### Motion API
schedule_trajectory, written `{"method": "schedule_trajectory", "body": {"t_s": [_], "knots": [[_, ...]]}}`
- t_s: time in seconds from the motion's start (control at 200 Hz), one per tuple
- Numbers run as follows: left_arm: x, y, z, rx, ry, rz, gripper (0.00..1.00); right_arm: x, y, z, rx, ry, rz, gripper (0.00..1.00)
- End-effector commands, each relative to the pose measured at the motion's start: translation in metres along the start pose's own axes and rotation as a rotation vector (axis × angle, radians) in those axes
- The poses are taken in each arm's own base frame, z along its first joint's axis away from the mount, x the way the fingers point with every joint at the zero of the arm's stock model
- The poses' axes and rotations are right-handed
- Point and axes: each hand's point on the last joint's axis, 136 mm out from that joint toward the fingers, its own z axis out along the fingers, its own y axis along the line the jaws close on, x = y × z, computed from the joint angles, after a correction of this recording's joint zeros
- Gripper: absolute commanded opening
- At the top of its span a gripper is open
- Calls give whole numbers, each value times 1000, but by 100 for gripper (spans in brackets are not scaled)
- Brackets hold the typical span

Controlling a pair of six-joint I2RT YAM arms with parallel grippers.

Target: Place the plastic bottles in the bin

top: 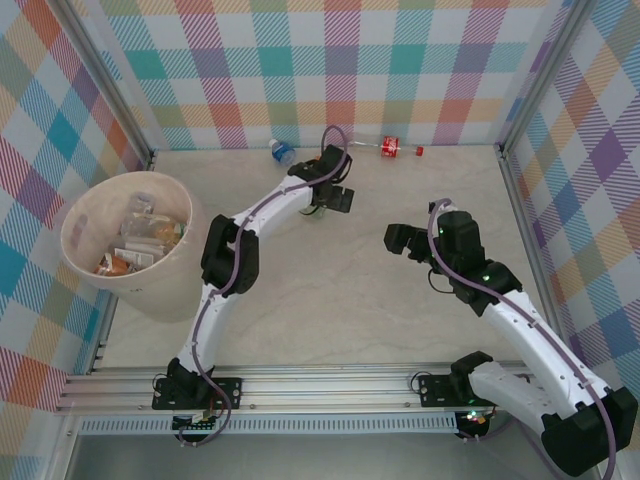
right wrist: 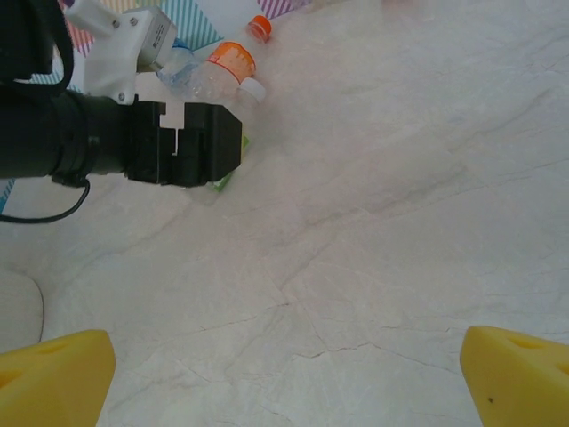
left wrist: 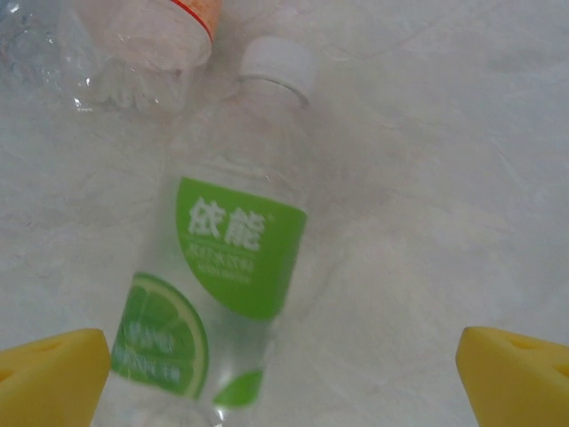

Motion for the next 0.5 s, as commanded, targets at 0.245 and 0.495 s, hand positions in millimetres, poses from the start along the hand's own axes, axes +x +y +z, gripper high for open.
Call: {"method": "schedule_trajectory", "body": {"t_s": [0.245,0.495], "knots": [[11,18,45,66,108,-41,100,1,-6,-3,29,0,-29,100],[12,18,65,69,113,-11,83,0,-8,-8,39,-5,-30,100]]}}
